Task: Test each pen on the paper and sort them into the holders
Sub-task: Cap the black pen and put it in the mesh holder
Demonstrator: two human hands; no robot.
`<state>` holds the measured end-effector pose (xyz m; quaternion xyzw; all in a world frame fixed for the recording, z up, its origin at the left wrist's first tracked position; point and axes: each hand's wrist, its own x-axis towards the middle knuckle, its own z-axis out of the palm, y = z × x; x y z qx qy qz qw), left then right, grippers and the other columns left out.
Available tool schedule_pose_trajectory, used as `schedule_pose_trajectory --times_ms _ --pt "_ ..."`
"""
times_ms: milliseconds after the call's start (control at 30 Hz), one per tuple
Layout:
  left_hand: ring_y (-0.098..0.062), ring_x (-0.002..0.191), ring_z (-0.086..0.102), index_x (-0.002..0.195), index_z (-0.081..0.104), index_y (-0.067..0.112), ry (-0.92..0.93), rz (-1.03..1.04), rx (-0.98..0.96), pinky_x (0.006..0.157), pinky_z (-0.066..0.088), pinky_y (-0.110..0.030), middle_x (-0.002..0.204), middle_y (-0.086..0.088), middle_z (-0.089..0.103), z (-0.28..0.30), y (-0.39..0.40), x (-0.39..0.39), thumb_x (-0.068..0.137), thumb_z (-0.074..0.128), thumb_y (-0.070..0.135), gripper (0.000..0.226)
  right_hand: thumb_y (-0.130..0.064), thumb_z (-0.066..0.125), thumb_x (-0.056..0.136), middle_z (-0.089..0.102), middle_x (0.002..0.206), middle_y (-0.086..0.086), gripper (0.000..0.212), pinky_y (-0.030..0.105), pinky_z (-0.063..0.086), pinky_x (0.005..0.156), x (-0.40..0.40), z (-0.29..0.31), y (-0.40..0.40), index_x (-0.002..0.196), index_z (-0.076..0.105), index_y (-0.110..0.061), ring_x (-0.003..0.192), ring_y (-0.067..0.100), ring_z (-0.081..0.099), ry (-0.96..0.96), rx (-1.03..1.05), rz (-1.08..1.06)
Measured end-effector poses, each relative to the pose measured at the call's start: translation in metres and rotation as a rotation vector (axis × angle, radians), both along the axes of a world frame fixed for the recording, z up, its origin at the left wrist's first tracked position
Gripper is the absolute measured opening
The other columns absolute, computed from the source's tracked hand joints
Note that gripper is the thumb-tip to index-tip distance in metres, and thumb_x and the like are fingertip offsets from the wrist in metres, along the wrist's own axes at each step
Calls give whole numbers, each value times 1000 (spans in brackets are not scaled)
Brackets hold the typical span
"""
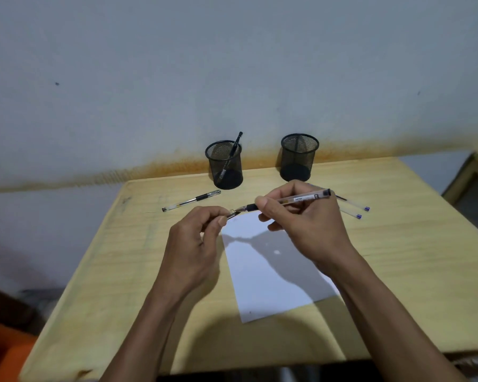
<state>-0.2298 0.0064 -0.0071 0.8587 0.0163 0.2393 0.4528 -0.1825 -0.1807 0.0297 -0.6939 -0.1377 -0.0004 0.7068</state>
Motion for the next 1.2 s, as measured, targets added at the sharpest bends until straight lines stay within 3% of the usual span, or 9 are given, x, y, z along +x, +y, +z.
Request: schedule_pose_trajectory --times_ms 200,300,400,700,900,1000,1067,1133,1200 --pt "-6 93 64 99 70 26 -10 -65 31 74 44 -11 94 15 68 8 -5 -4 97 59 14 17 -16 84 83 76 73 10 14 21 57 58 -2 2 -6 81 74 -6 71 22 75 -10 -73 15" --pt "-7 92 64 100 69 28 3 -101 9 73 43 -11 93 16 67 9 -6 -5 97 58 16 16 -19 85 82 75 74 6 13 21 56 57 -2 2 -6 82 76 -9 68 11 69 -23 -94 26" --pt "-9 91 65 101 70 28 7 -120 -42 75 48 -18 93 14 69 8 -6 -4 97 59 17 16 -13 86 81 74 74 0 14 25 59 60 -1 0 -3 87 74 -12 74 5 68 7 14 7" --pt "-6 62 59 89 73 25 -35 -78 -106 61 46 -19 72 13 67 13 -11 1 91 61 21 13 -10 86 78 71 71 -2 22 23 57 63 7 -9 9 85 66 -16 70 9 69 53 119 -58" --pt "-3 60 58 86 75 24 27 -72 -115 60 44 -15 67 16 67 10 -11 1 93 64 13 17 -9 87 77 73 71 0 22 23 59 64 10 -15 8 88 67 -12 71 10 70 102 142 -61" --pt "-2 61 59 88 75 24 64 -56 -122 59 44 -15 67 14 67 6 -10 1 94 63 17 15 -12 87 77 77 72 -2 26 27 60 68 9 -20 9 97 69 -12 76 11 72 160 157 -53" --pt "0 56 55 86 75 23 76 -34 -119 55 39 -12 63 16 64 5 -8 1 95 62 18 16 -19 89 76 78 82 -1 43 31 60 75 7 -27 9 112 68 -15 79 11 72 189 188 -119" --pt "0 51 51 84 74 22 95 -1 -131 52 35 -11 60 18 62 6 -5 0 95 62 18 17 -22 90 75 74 94 0 49 24 58 76 6 -34 4 117 65 -25 79 8 70 95 120 -295" --pt "-1 49 50 82 74 21 114 21 -149 50 35 -11 58 17 61 7 -3 -1 94 62 18 17 -14 88 79 69 95 -3 40 13 52 65 4 -39 0 108 66 -30 76 5 64 -171 -46 -398"
